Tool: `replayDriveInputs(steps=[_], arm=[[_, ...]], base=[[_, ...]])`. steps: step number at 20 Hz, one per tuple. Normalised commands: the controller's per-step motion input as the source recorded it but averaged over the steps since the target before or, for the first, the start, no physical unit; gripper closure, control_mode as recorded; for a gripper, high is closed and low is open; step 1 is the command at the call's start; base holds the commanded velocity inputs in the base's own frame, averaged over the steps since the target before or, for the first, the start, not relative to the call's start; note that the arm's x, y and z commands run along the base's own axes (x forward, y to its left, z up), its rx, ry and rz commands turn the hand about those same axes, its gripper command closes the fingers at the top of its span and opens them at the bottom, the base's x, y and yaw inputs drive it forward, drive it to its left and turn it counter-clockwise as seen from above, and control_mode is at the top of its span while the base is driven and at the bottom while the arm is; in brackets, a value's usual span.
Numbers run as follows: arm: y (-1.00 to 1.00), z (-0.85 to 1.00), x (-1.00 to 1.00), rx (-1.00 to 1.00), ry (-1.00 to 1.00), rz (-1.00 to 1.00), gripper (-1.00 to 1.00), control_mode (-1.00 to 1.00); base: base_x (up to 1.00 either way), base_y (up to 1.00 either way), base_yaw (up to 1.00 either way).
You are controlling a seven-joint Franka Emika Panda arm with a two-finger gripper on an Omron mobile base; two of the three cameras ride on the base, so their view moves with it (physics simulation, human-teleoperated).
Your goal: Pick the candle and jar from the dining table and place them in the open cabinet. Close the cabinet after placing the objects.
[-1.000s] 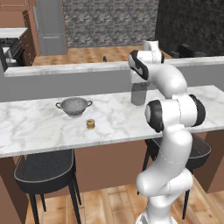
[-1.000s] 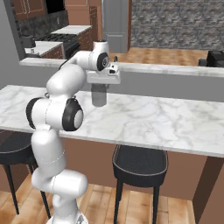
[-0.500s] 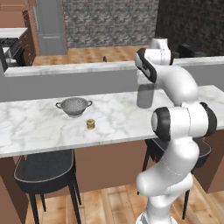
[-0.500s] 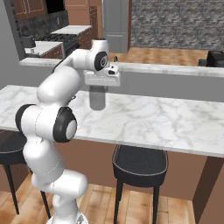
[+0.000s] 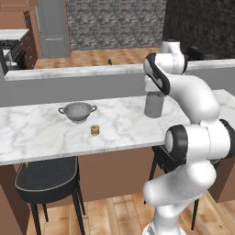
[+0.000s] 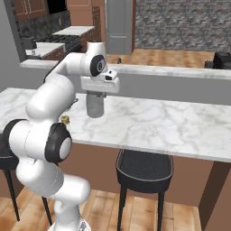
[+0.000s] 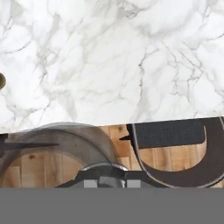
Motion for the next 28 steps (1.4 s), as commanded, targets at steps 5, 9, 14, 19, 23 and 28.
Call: replayDriveInputs(steps=[5, 9, 14, 19, 23, 28], arm=[[0.28, 0.15, -0.17, 0.0, 0.0, -0.07, 1.0, -1.0], [0.02, 0.12, -0.32, 0.0, 0.0, -0.02, 1.0, -1.0], [0.0, 0.16, -0.49, 0.0, 0.02, -0.01, 1.0, -1.0], [0.0, 0.18, -0.45, 0.0, 0.06, 0.0, 1.0, -1.0], [0.0, 0.13, -0.48, 0.0, 0.06, -0.01, 1.0, -1.0], [0.0, 0.13, -0.38, 0.0, 0.07, -0.02, 1.0, -1.0]], base=[[0.0, 0.0, 0.0], [0.0, 0.0, 0.0], [0.0, 0.0, 0.0], [0.0, 0.0, 0.0], [0.0, 0.0, 0.0], [0.0, 0.0, 0.0]])
